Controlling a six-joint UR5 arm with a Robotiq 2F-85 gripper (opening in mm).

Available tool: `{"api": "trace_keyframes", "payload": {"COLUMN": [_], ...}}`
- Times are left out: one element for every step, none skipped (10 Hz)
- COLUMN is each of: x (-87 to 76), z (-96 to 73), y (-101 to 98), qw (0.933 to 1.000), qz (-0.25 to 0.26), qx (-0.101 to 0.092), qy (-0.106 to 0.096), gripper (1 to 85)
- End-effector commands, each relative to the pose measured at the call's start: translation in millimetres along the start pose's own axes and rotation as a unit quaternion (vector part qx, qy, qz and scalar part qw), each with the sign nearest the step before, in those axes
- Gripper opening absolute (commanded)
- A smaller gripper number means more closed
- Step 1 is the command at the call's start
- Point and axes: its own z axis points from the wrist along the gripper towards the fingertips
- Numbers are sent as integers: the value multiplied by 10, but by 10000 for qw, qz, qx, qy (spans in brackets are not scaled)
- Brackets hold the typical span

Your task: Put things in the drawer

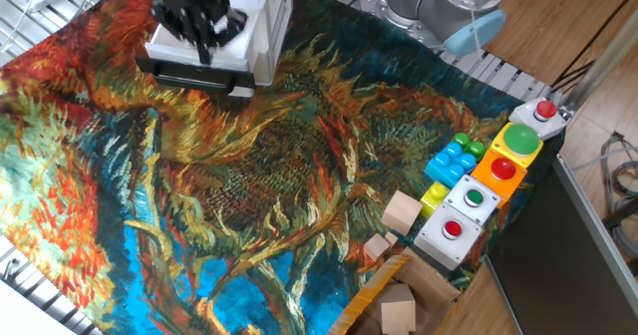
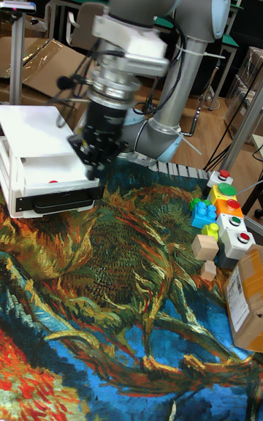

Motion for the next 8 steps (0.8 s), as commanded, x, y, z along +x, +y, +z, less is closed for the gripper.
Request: {"api": "trace_keyframes", "payload": {"x": [-559,-560,-536,-558,-635,-751,-951,-1187], "z": [-90,-91,-91,-90,-92,-80,27,116], "y": [445,466,447,431,431,424,500,589], "qw": [9998,9998,10000,10000,9997,9989,9986,9983], "qz": [157,158,40,-83,-178,-275,-207,-123], "qx": [-79,-114,-76,-45,-43,-31,-135,-167], "qy": [-9,-9,35,-8,-155,-377,-477,-553], "gripper": [13,13,13,13,13,13,13,13]}}
